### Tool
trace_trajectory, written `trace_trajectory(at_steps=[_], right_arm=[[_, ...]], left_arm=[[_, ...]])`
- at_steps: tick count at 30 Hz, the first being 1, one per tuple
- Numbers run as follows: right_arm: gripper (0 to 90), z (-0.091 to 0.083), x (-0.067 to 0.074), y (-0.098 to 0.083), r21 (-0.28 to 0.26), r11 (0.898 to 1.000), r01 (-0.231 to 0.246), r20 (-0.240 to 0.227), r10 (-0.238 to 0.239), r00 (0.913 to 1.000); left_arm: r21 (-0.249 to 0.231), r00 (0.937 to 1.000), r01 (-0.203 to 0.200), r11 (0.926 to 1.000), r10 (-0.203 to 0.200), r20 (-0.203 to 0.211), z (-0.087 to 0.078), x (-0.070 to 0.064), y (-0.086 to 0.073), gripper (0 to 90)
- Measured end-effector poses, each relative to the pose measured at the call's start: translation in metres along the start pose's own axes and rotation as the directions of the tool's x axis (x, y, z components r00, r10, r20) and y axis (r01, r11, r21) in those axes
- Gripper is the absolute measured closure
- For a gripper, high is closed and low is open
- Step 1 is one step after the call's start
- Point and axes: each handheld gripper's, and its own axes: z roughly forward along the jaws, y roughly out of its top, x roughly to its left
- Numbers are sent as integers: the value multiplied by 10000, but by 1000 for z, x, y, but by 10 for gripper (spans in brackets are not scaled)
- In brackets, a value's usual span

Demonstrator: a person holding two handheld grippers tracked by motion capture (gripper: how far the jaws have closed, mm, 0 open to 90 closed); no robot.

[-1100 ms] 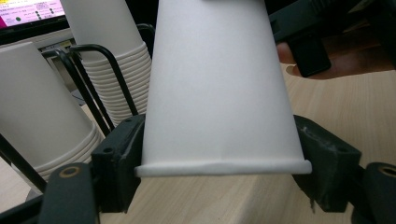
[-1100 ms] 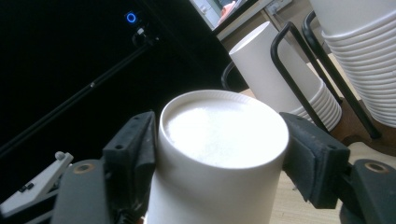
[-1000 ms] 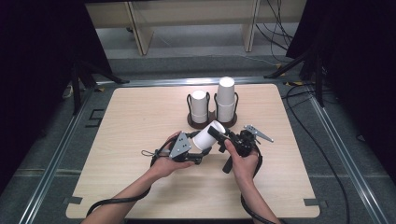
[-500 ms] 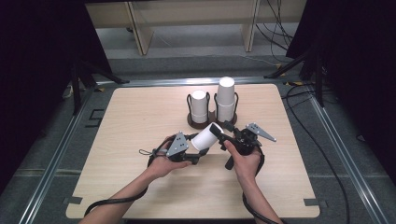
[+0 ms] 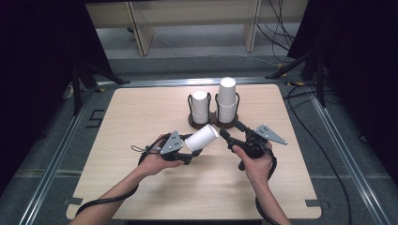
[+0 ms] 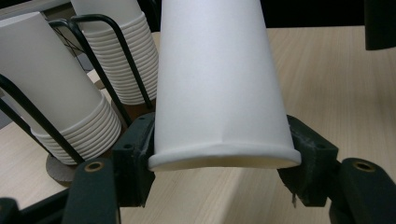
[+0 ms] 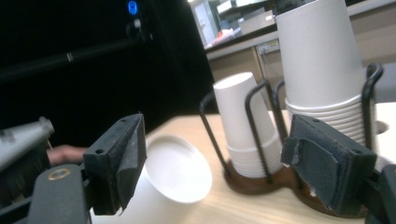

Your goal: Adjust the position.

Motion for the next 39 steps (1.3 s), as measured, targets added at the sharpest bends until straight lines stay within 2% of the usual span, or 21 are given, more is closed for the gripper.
trace_trajectory(at_steps=[3,5,10,12,14,16,17,18,19,20,21,22,24,26,27,28,30,31,32,35,39], right_arm=[[206,-4,-1,-4,419,9972,612,-152,-606,9980],[211,-7,-2,-5,591,9899,1291,-284,-1276,9914],[214,-14,-5,-10,1216,9691,2147,-911,-2045,9746],[216,-16,-6,-12,1244,9690,2134,-1265,-1979,9720],[219,-19,-7,-13,1778,9562,2325,-1375,-2098,9680],[224,-19,-10,-15,1621,9559,2447,-1697,-2173,9612],[224,-20,-11,-15,1923,9450,2645,-1673,-2340,9577],[224,-20,-11,-17,1999,9504,2384,-1864,-2020,9615],[223,-20,-11,-17,2163,9442,2484,-1946,-2076,9587],[223,-19,-13,-18,1901,9420,2765,-1990,-2388,9504],[223,-20,-12,-18,2155,9408,2617,-1987,-2202,9550],[225,-21,-14,-18,2143,9310,2955,-1971,-2551,9466],[230,-20,-13,-19,2284,9258,3012,-2053,-2566,9445],[237,-20,-13,-19,2261,9121,3421,-2139,-2961,9309],[235,-20,-12,-20,2386,9158,3232,-2226,-2723,9361],[235,-20,-13,-20,2363,9103,3399,-2295,-2876,9298],[234,-20,-12,-21,2415,9096,3381,-2318,-2843,9303],[234,-20,-11,-22,2552,9087,3302,-2353,-2729,9328],[233,-20,-13,-21,2448,9021,3555,-2422,-2981,9233],[231,-20,-12,-23,2585,9007,3491,-2718,-2790,9210],[231,-21,-10,-21,2917,8848,3635,-2857,-2821,9159]], left_arm=[[141,9998,-121,9998,119,165,-4,5,1,349],[284,9993,-211,9994,202,321,-8,8,3,349],[683,9954,-659,9955,608,737,-15,16,6,349],[876,9918,-901,9921,814,983,-19,18,8,349],[1035,9884,-1103,9885,982,1159,-23,19,11,349],[1102,9848,-1272,9857,1123,1325,-25,21,14,349],[1142,9835,-1355,9842,1197,1356,-26,22,15,349],[1208,9822,-1382,9830,1204,1445,-27,22,16,349],[1266,9810,-1492,9807,1307,1436,-28,22,17,349],[1350,9789,-1611,9777,1408,1481,-28,23,18,349],[1455,9759,-1778,9733,1554,1531,-29,24,20,349],[1551,9739,-1836,9707,1582,1630,-30,25,21,349],[1640,9696,-1941,9672,1639,1815,-30,25,24,350],[1880,9631,-2164,9580,1779,2019,-31,26,27,351],[1942,9611,-2235,9552,1827,2071,-31,27,29,351],[1959,9606,-2208,9555,1782,2134,-31,27,30,352],[2165,9536,-2454,9449,1951,2292,-32,29,33,352],[2117,9518,-2456,9460,1939,2375,-31,29,34,352],[2184,9497,-2541,9422,2003,2409,-31,29,36,353],[2426,9385,-2804,9287,2123,2722,-32,30,40,356],[2784,9255,-3146,9075,2282,3022,-32,31,44,360]])
